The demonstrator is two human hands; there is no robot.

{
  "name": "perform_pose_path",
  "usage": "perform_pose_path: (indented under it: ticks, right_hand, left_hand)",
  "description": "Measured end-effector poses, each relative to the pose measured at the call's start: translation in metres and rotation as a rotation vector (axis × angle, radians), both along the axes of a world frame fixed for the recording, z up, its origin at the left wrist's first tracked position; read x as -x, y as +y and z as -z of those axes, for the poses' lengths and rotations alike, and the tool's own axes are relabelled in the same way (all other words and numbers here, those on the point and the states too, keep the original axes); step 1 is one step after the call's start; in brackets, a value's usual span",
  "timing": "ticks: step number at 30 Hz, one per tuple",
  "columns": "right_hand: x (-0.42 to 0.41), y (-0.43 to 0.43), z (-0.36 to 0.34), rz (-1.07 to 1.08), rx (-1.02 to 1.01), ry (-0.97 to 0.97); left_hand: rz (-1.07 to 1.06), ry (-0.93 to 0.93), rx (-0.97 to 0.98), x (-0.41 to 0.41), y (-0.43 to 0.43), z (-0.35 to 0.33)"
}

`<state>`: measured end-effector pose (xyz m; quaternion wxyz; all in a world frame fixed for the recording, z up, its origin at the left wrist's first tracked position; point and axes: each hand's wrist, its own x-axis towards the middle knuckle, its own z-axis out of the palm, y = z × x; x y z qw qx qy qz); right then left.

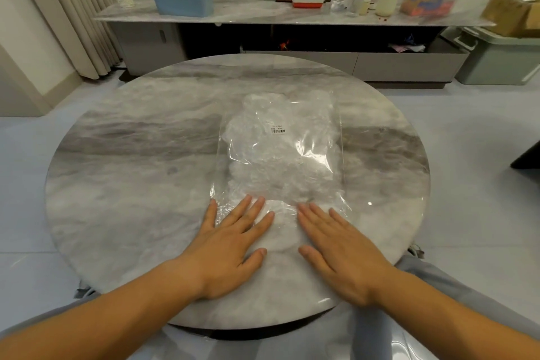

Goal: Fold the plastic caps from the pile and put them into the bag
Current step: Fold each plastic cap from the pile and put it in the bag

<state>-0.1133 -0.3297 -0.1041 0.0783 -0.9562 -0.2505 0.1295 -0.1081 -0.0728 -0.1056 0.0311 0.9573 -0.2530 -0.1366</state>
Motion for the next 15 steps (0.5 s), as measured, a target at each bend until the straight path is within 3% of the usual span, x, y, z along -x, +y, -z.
perform_pose_path:
  ticks: [7,15]
  right_hand:
    - [0.008,-0.035,0.002,0.215,0.042,-0.01]
    - [-0.001,-0.029,-0.004,0.184,0.055,-0.04]
  left_hand:
    - [-0.005,-0.03,0.012,0.003,0.004,0.0]
    - [-0.151,-0.025,0.007,-0.001,0.022,0.0]
